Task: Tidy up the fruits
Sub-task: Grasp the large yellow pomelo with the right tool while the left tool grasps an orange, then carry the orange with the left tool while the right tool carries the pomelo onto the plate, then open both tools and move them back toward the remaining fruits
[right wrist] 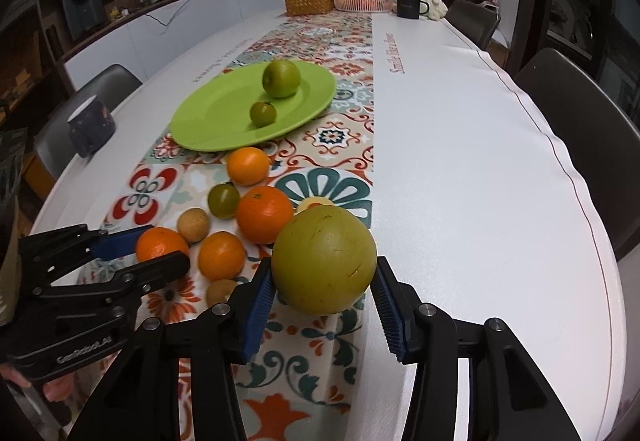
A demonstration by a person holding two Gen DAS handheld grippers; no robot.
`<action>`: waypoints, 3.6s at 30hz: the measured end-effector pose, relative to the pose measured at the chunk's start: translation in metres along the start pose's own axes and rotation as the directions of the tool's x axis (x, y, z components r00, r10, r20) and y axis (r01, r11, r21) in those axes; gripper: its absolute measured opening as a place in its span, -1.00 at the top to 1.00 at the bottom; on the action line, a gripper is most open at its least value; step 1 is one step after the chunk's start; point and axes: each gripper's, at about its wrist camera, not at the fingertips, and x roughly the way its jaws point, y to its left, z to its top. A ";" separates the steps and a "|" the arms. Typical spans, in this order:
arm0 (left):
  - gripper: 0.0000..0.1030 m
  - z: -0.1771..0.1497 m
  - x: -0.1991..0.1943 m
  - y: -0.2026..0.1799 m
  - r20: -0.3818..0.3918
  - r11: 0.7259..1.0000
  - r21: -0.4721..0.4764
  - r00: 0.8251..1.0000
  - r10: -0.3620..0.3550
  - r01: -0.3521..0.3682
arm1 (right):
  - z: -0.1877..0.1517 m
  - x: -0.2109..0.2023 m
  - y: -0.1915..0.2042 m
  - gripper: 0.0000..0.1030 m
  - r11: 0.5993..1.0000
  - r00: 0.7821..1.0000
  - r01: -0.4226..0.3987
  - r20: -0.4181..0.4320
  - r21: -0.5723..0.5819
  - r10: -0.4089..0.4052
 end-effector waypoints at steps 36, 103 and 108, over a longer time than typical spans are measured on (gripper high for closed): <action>0.21 0.112 -0.001 0.090 0.133 0.995 0.044 0.987 0.087 -0.093 | 0.132 0.035 0.062 0.05 0.982 0.988 -0.110 0.092 -0.153 0.125; -0.63 0.016 -0.096 0.006 0.329 0.954 0.211 0.934 0.137 -0.214 | 0.021 -0.064 0.040 -0.37 0.996 0.983 0.017 0.185 -0.085 -0.001; -0.63 -0.002 -0.089 0.006 0.317 0.945 0.251 0.940 0.124 -0.209 | -0.002 -0.053 0.050 -0.37 0.995 0.993 0.004 0.118 -0.104 0.008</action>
